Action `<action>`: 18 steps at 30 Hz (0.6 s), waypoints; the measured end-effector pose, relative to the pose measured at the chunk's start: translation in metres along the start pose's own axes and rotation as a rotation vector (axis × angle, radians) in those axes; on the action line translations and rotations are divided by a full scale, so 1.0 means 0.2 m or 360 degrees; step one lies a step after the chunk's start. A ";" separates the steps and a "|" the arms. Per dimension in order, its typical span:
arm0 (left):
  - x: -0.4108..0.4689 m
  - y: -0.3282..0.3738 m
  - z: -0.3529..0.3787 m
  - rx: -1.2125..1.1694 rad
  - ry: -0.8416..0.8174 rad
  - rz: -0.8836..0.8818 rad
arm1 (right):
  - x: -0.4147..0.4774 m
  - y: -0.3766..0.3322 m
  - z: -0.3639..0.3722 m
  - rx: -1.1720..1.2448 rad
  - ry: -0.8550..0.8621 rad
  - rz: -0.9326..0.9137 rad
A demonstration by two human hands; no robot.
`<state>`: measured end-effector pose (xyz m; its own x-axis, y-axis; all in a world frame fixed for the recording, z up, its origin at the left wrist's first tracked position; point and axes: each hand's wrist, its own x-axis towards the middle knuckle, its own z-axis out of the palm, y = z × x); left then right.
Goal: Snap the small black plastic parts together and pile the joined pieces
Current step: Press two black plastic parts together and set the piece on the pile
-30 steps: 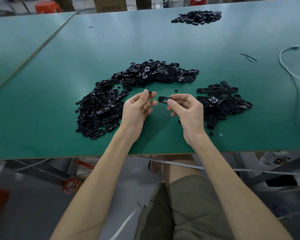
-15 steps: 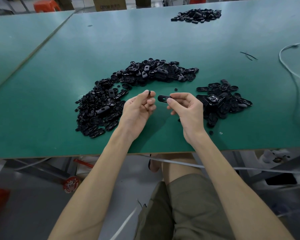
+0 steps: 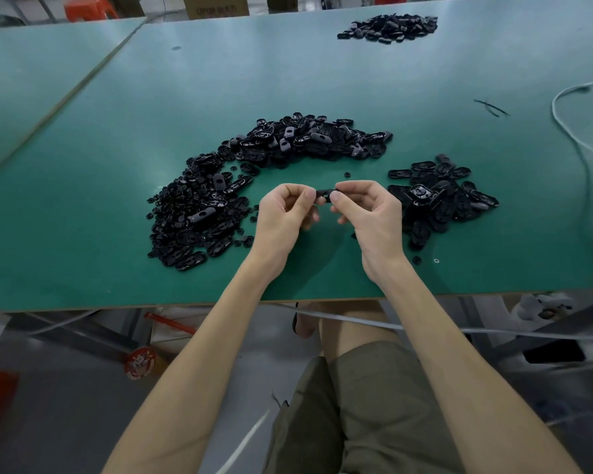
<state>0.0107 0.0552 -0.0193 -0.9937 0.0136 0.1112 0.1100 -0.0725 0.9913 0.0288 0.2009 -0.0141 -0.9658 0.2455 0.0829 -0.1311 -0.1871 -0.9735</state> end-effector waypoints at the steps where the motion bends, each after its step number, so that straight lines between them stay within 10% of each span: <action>1: 0.00 -0.01 0.00 0.0082 0.0053 0.0049 | 0.00 0.00 0.00 -0.0001 -0.0007 -0.0005; 18: 0.01 -0.03 0.01 0.0325 0.0106 0.0081 | 0.00 0.00 0.01 -0.0010 -0.0051 -0.0008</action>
<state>0.0086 0.0570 -0.0254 -0.9852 -0.0514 0.1636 0.1556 0.1325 0.9789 0.0295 0.1997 -0.0132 -0.9718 0.2157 0.0948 -0.1350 -0.1799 -0.9744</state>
